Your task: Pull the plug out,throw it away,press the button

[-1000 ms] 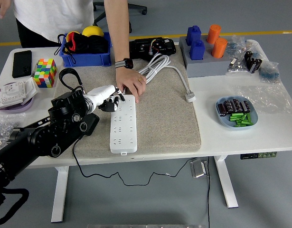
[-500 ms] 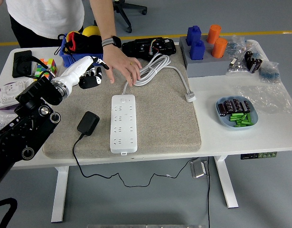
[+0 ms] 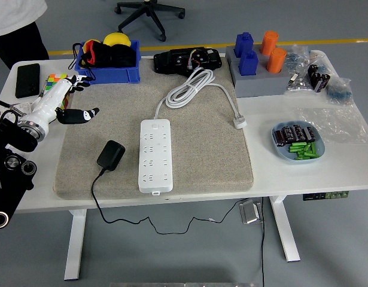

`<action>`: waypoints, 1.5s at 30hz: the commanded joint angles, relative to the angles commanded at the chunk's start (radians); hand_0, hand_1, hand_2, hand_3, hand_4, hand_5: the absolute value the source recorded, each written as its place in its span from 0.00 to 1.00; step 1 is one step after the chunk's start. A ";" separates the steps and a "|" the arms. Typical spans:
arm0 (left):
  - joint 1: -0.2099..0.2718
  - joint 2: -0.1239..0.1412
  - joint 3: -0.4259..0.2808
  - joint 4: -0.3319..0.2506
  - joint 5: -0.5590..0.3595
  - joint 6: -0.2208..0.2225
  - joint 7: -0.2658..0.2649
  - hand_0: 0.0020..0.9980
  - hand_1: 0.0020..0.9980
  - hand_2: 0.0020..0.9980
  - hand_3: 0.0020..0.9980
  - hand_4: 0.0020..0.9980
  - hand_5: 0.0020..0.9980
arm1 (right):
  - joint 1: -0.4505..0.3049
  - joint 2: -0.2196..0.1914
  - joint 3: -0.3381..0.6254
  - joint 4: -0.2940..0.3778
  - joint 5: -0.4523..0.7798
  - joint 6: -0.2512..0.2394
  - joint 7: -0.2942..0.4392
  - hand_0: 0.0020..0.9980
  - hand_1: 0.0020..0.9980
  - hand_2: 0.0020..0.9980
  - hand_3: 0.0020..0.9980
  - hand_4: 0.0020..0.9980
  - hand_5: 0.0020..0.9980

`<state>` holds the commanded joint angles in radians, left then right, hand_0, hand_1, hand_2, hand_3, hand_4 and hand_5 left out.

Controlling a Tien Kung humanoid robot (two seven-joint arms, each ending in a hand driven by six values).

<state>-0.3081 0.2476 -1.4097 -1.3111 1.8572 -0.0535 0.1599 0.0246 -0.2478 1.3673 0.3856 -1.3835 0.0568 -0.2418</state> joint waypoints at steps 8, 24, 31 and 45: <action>0.041 0.013 -0.114 -0.004 0.018 -0.035 0.046 0.82 0.81 0.80 0.86 0.87 0.16 | 0.003 -0.001 -0.005 0.001 0.002 0.000 0.000 0.75 0.70 0.71 0.72 0.77 0.64; 0.058 0.005 -0.149 -0.016 0.031 -0.053 0.059 0.81 0.80 0.79 0.86 0.84 0.12 | 0.000 0.001 -0.008 0.000 0.003 -0.001 0.000 0.75 0.70 0.71 0.72 0.77 0.64; 0.061 0.006 -0.160 -0.021 0.035 -0.069 0.074 0.80 0.80 0.79 0.86 0.83 0.12 | -0.003 0.005 -0.003 0.001 0.004 -0.001 0.000 0.75 0.70 0.71 0.72 0.77 0.64; 0.065 0.004 -0.164 -0.022 0.035 -0.064 0.067 0.80 0.78 0.79 0.86 0.83 0.11 | -0.003 0.009 0.006 0.001 0.002 -0.001 0.000 0.75 0.70 0.71 0.72 0.77 0.64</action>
<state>-0.2428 0.2521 -1.5742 -1.3333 1.8918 -0.1175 0.2266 0.0218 -0.2388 1.3734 0.3864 -1.3819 0.0557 -0.2416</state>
